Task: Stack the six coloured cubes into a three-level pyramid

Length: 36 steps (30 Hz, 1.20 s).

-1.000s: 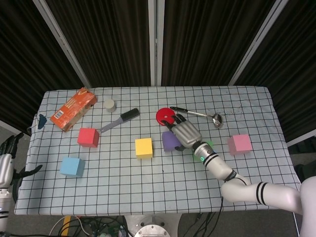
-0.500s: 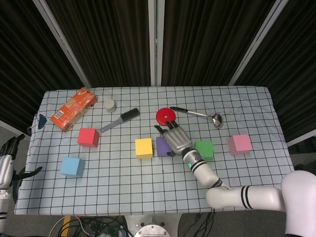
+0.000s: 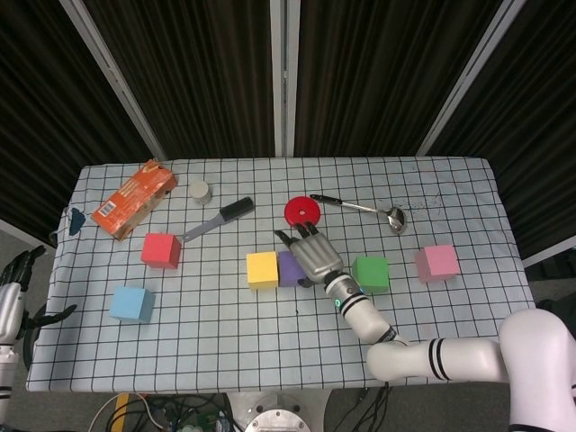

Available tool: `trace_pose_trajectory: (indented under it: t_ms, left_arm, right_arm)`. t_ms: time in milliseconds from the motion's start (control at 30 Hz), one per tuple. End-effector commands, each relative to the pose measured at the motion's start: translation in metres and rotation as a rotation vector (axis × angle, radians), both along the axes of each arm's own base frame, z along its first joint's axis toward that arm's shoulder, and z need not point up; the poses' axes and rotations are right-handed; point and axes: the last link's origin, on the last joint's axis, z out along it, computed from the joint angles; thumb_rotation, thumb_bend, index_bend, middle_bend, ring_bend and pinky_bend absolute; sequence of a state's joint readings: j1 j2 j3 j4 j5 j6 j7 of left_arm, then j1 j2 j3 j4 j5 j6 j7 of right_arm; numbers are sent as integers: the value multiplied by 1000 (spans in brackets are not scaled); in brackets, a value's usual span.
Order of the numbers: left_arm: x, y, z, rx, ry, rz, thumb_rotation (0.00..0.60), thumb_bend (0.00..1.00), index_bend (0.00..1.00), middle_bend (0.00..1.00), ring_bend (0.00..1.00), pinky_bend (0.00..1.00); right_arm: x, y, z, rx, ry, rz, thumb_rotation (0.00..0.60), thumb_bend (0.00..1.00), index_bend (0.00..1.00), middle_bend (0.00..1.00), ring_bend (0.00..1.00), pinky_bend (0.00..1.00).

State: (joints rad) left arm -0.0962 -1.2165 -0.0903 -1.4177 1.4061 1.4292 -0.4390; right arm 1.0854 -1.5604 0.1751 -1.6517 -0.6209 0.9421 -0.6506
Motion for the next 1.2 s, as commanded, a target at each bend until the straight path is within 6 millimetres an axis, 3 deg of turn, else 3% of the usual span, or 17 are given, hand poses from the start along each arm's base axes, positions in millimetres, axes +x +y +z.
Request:
trace_pose_trajectory:
  t_ms: [33, 1200]
  left_arm:
    - [0, 0, -1, -4, -1, 2, 600, 2, 41, 84, 0, 62]
    - [-8, -3, -5, -22, -29, 17, 600, 2, 41, 84, 0, 62]
  right_arm:
    - [1, 0, -1, -2, 2, 2, 600, 165, 0, 484, 35, 0]
    - [6, -1, -12, -7, 31, -8, 600, 163, 0, 484, 35, 0]
